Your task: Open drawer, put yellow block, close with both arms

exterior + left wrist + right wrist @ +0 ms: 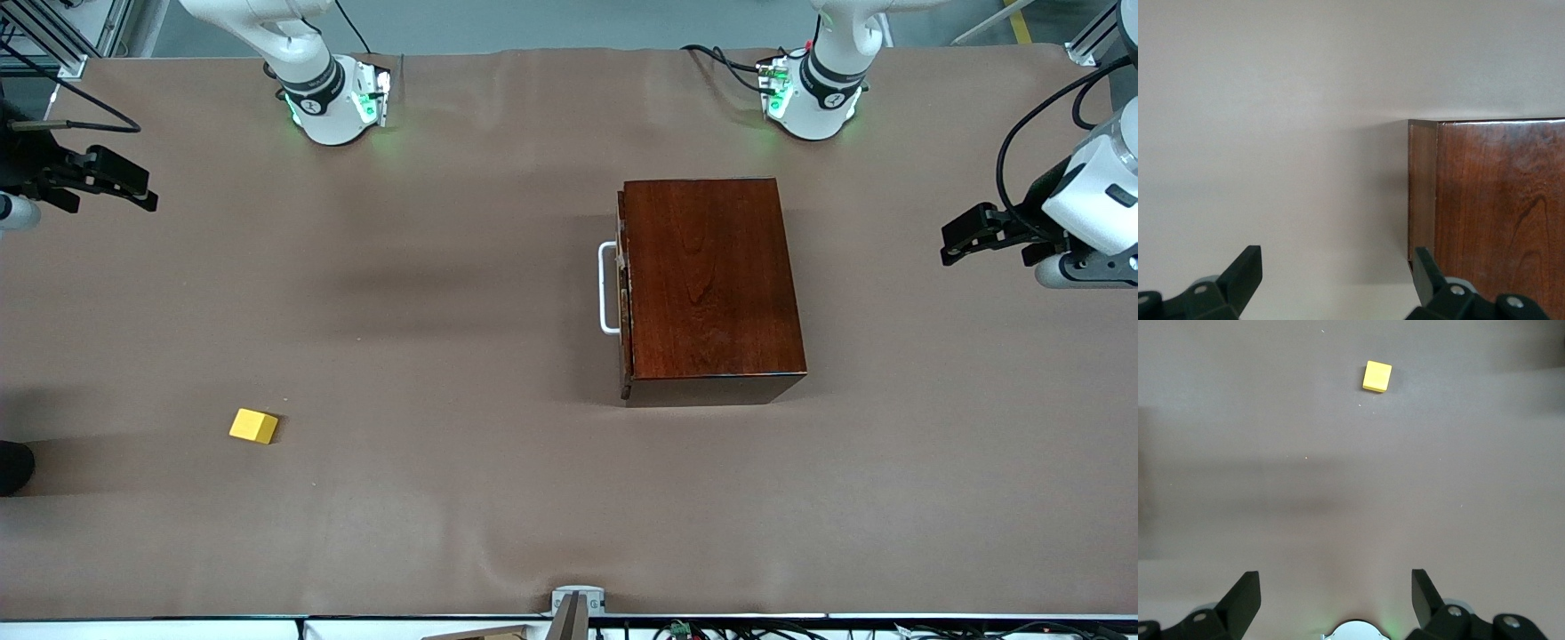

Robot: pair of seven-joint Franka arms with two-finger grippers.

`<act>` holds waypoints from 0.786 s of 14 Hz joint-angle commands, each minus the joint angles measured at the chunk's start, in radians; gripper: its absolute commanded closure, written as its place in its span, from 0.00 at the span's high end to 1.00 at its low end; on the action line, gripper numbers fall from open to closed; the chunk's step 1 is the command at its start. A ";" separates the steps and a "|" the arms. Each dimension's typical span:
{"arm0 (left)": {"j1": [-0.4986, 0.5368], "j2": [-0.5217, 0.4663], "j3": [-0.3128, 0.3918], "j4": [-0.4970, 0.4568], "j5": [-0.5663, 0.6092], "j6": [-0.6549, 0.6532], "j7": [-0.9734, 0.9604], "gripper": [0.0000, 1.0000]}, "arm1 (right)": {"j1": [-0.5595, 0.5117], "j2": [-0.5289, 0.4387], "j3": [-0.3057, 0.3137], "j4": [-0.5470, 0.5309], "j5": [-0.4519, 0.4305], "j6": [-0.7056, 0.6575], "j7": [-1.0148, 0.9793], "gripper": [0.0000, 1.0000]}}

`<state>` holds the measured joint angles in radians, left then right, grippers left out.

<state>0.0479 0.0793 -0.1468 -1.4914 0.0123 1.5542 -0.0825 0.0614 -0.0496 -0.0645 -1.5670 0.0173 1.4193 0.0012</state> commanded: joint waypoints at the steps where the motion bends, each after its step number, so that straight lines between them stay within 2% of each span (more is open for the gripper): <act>1: 0.010 -0.015 -0.005 -0.009 -0.006 0.004 -0.006 1.00 | -0.011 -0.001 0.008 0.009 -0.010 -0.010 0.006 1.00; 11: 0.000 -0.006 -0.025 -0.004 0.000 0.004 -0.006 1.00 | -0.011 -0.001 0.008 0.010 -0.010 -0.010 0.006 1.00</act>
<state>0.0439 0.0794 -0.1627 -1.4918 0.0123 1.5558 -0.0807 0.0614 -0.0496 -0.0646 -1.5670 0.0173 1.4193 0.0012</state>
